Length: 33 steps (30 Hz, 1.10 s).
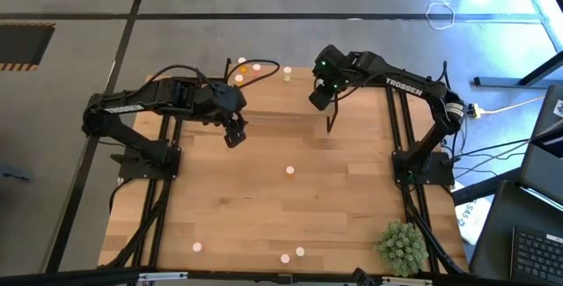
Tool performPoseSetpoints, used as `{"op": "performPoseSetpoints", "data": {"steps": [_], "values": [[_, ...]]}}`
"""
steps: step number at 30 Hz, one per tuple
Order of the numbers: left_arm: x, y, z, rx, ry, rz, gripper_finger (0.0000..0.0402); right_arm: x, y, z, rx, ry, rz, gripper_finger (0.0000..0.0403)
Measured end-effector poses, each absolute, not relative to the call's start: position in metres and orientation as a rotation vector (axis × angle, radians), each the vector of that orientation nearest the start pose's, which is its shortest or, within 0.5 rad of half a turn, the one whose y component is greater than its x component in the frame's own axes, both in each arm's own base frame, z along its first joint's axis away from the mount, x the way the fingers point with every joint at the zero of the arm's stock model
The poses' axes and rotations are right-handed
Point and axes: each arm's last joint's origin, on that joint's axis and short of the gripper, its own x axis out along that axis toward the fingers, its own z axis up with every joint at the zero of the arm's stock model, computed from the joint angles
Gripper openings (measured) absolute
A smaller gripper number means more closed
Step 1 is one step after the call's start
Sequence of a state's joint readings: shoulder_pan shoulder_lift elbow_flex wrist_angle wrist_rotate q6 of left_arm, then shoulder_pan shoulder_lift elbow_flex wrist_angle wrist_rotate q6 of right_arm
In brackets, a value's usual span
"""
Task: Pick and place medicine bottles onto shelf by color
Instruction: Put the bottom blue pill bottle on the shelf aligned with the other blue pill bottle
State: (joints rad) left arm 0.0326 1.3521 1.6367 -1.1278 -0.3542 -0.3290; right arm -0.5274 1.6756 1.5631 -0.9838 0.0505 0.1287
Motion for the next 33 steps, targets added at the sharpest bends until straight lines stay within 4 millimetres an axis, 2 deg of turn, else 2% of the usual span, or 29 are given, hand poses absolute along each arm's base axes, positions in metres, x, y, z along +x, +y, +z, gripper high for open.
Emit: {"op": "performPoseSetpoints", "data": {"steps": [10, 23, 33], "values": [[0.244, 0.018, 0.417, -0.170, 0.767, 0.496, 0.0212, 0.294, -0.174, 0.312, 0.398, 1.050, -0.602, 0.0121], [0.244, 0.018, 0.417, -0.170, 0.768, 0.496, 0.0212, 0.293, -0.174, 0.312, 0.401, 1.049, -0.604, 0.0187], [0.243, 0.018, 0.416, -0.169, 0.772, 0.497, 0.0212, 0.292, -0.173, 0.332, 0.416, 1.021, -0.618, 0.0193]]}}
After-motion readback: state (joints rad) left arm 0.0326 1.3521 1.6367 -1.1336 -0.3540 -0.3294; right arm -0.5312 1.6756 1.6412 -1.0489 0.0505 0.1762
